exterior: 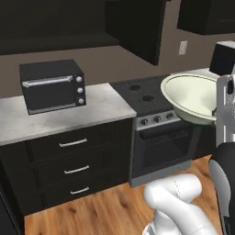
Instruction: Move the bowls from the cabinet to the plates on the dining table.
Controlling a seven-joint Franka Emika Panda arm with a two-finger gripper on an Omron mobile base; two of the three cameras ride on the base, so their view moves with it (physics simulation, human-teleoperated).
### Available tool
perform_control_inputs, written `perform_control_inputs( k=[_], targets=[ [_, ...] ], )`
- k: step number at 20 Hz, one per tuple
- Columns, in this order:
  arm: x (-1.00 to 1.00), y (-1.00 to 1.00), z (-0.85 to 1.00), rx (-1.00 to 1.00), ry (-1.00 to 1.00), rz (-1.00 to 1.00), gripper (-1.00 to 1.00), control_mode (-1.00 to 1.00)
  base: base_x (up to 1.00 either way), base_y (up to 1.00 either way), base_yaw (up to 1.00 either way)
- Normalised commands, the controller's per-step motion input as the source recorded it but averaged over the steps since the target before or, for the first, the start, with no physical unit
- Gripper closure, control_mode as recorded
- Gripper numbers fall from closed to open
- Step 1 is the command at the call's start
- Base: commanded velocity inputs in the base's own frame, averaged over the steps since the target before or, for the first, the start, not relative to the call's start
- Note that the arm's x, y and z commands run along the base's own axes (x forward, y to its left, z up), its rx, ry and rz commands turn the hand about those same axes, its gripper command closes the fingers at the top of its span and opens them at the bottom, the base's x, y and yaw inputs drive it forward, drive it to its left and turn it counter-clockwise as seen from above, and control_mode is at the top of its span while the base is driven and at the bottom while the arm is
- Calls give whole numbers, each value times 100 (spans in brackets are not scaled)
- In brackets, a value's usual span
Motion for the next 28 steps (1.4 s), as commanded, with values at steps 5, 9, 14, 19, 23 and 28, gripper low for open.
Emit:
perform_control_inputs(
  k=[5, 9, 14, 19, 23, 28],
  targets=[
    [0, 0, 0, 0, 0, 0, 100, 100, 0, -43, -38],
    [0, 0, 0, 0, 0, 0, 100, 100, 0, -43, -39],
    [0, 0, 0, 0, 0, 0, 100, 100, 0, -43, -39],
    [0, 0, 0, 0, 0, 0, 100, 100, 0, -42, -39],
    [0, 0, 0, 0, 0, 0, 100, 100, 0, -39, -40],
    [0, 0, 0, 0, 0, 0, 100, 100, 0, -37, -40]
  ],
)
